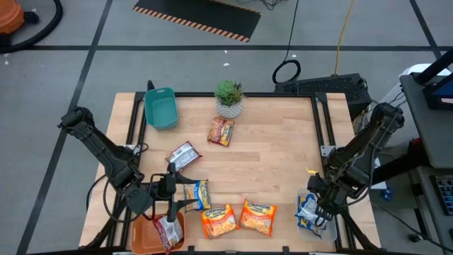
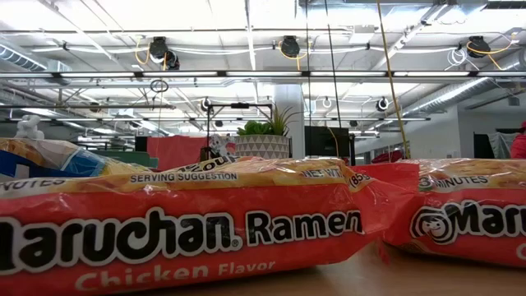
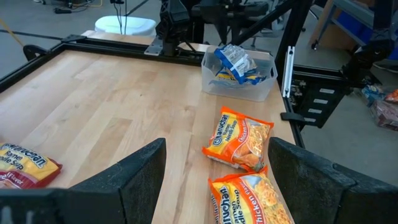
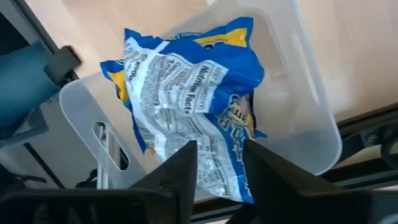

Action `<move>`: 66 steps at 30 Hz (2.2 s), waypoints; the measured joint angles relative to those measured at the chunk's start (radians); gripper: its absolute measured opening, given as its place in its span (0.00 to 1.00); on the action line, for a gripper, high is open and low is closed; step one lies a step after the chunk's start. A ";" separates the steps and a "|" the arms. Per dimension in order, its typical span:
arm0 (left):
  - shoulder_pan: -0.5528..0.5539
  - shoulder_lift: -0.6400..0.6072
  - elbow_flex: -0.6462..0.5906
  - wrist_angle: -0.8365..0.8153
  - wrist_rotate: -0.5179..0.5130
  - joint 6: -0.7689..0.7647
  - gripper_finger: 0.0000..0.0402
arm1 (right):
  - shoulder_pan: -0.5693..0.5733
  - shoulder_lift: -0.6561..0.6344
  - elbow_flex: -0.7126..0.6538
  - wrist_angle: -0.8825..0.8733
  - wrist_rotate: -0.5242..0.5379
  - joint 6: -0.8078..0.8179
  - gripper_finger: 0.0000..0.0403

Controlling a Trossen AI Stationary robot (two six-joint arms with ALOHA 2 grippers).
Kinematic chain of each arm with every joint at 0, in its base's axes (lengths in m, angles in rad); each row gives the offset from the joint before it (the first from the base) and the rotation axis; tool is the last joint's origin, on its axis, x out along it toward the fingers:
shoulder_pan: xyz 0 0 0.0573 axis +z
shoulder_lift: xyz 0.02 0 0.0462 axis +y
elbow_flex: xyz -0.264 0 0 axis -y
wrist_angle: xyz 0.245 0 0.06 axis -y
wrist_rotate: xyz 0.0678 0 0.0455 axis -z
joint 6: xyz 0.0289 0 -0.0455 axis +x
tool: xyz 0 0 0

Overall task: Sort Maruchan noodles
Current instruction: Put the top blue noodle pack into the transparent bin

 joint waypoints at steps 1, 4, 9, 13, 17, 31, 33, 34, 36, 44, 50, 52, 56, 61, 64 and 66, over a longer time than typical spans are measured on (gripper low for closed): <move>0.000 0.000 0.000 0.000 0.000 0.000 0.71 | 0.000 0.000 0.000 0.006 0.001 0.005 0.27; 0.000 0.000 0.000 0.000 0.000 0.000 0.71 | 0.000 0.000 0.000 0.030 0.006 0.008 0.22; 0.000 0.000 0.000 0.000 0.000 0.000 0.71 | 0.005 0.000 0.000 0.070 0.057 -0.026 0.15; 0.000 0.000 0.000 0.000 0.000 0.000 0.71 | 0.024 0.000 0.000 0.076 0.107 -0.031 0.11; 0.000 0.000 0.000 -0.001 0.000 -0.001 0.71 | 0.042 0.000 -0.020 0.102 0.162 -0.028 0.07; 0.000 0.000 0.000 -0.001 0.000 0.000 0.71 | 0.046 -0.011 -0.097 0.144 0.077 0.050 0.04; 0.001 0.000 0.000 -0.001 0.000 0.000 0.71 | 0.046 -0.018 -0.078 0.140 0.079 0.064 0.04; 0.001 0.000 0.000 -0.001 0.000 0.000 0.71 | 0.046 -0.019 -0.070 0.132 0.079 0.073 0.04; 0.001 0.000 0.000 -0.001 0.000 0.000 0.71 | 0.046 -0.019 -0.055 0.106 0.081 0.084 0.04; 0.001 0.000 0.000 -0.001 0.000 0.017 0.71 | 0.046 -0.019 -0.045 0.197 0.162 0.028 0.04; 0.000 0.001 0.000 -0.016 0.002 0.016 0.71 | 0.046 -0.019 -0.094 0.290 0.179 0.024 0.04; -0.001 0.002 0.000 -0.018 0.002 0.014 0.71 | 0.046 -0.019 -0.132 0.325 0.186 0.024 0.04; -0.001 0.002 0.000 -0.018 0.002 0.014 0.71 | 0.045 -0.020 -0.200 0.382 0.150 0.029 0.04; -0.001 0.002 0.000 -0.017 0.002 0.018 0.71 | 0.046 -0.019 -0.245 0.378 0.130 0.041 0.04; 0.001 0.002 0.000 -0.017 0.002 0.018 0.71 | 0.046 -0.020 -0.246 0.383 0.130 0.022 0.04; 0.001 0.002 0.000 -0.017 0.002 0.017 0.71 | 0.046 -0.022 -0.246 0.394 0.129 0.020 0.04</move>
